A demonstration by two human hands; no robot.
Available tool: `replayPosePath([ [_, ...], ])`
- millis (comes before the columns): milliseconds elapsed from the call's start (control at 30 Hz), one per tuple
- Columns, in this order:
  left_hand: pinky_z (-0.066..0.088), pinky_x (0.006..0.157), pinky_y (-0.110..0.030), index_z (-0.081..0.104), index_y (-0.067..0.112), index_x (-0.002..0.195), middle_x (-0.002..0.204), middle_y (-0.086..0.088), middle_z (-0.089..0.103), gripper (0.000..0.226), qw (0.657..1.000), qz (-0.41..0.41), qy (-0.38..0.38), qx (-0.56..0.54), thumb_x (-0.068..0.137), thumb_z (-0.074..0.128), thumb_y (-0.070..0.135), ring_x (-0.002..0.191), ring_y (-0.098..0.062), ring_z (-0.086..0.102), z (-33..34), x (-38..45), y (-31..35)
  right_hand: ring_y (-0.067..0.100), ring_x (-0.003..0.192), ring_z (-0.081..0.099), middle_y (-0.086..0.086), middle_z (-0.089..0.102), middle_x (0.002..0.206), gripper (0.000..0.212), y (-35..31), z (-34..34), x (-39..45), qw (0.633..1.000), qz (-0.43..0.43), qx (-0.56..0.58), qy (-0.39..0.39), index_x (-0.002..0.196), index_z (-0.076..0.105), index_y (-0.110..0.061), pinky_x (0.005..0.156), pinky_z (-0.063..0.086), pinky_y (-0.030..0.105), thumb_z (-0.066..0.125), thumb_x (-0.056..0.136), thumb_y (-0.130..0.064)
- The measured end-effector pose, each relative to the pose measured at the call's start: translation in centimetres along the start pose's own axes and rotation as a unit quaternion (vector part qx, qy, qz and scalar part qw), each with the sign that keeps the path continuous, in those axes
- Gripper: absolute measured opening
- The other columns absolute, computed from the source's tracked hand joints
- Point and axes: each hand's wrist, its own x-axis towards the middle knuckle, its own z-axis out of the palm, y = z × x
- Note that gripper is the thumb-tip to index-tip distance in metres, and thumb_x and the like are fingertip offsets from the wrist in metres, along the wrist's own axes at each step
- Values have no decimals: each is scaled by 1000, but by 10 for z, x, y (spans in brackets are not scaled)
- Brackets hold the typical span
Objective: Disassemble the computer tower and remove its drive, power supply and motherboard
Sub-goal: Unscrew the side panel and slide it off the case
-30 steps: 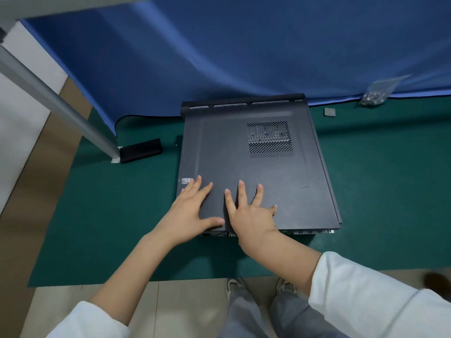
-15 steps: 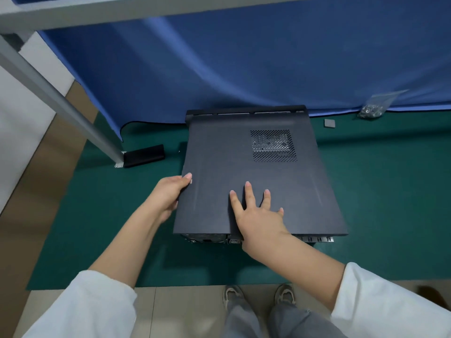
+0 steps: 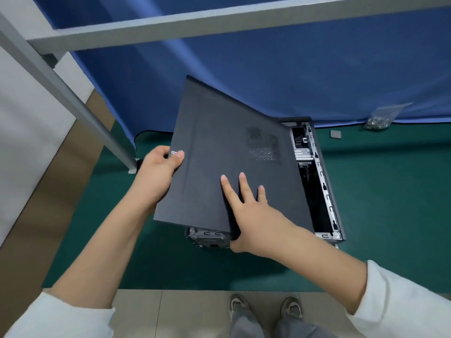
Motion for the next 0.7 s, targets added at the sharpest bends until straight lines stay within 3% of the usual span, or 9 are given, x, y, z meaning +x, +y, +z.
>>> replayPosePath([
  [67,49,50,-14,60,14,97,71,10,71,10,1000,0,9,-10,96,52,19,61,-3,67,-8,-9,15,40,141,-14,-7,-36,150,130,-1,-12,-2,998,-29,55,-26,134,-35,-48,97,44,49,78,71,-42],
  [133,49,46,-16,61,13,96,69,6,71,10,1000,-12,15,-21,96,53,18,56,-7,66,-15,-19,29,33,143,-14,-10,-33,151,132,0,-28,-2,989,-43,131,-56,134,-31,-52,111,27,52,79,61,-59],
  [200,51,49,-21,61,12,97,73,-1,70,10,999,-15,30,-16,94,55,19,54,-12,66,-20,-27,44,22,145,-7,-9,-23,154,128,-1,-46,0,974,-52,210,-67,139,-23,-51,117,13,45,71,55,-73],
  [267,50,50,-22,61,13,92,72,-2,69,6,999,-2,41,0,93,56,18,51,-12,63,-23,-33,60,7,144,0,-11,-7,158,118,-6,-65,3,952,-66,294,-47,145,-14,-45,117,9,34,60,59,-80],
  [300,49,46,-20,60,13,89,67,0,69,6,999,6,41,0,92,56,16,48,-11,62,-24,-36,69,2,142,6,-16,1,157,111,-11,-75,5,935,-77,344,-37,147,-9,-42,116,12,34,55,65,-79],
  [367,47,41,-18,60,13,85,56,5,67,7,999,21,29,2,91,56,12,44,-9,61,-23,-43,87,1,133,18,-25,6,154,93,-23,-95,9,890,-88,445,-40,149,-1,-42,111,24,48,47,76,-76],
  [467,53,53,-28,61,14,86,58,3,67,4,997,50,25,55,88,58,15,49,-13,63,-26,-52,108,19,138,27,-22,10,155,74,-42,-121,11,847,-108,515,-74,146,20,-46,98,34,66,41,81,-75],
  [600,54,69,-43,62,13,85,72,-11,68,11,987,94,31,125,78,60,21,63,-27,64,-28,-58,131,28,127,44,-10,26,153,71,-59,-137,12,832,-122,537,-73,145,30,-38,91,42,62,41,84,-72],
  [700,53,81,-54,62,15,85,81,-16,69,16,977,108,31,184,73,58,25,77,-36,66,-20,-55,145,24,102,61,-1,63,116,57,-62,-142,11,801,-124,582,-57,130,48,-33,85,46,50,42,86,-67],
])
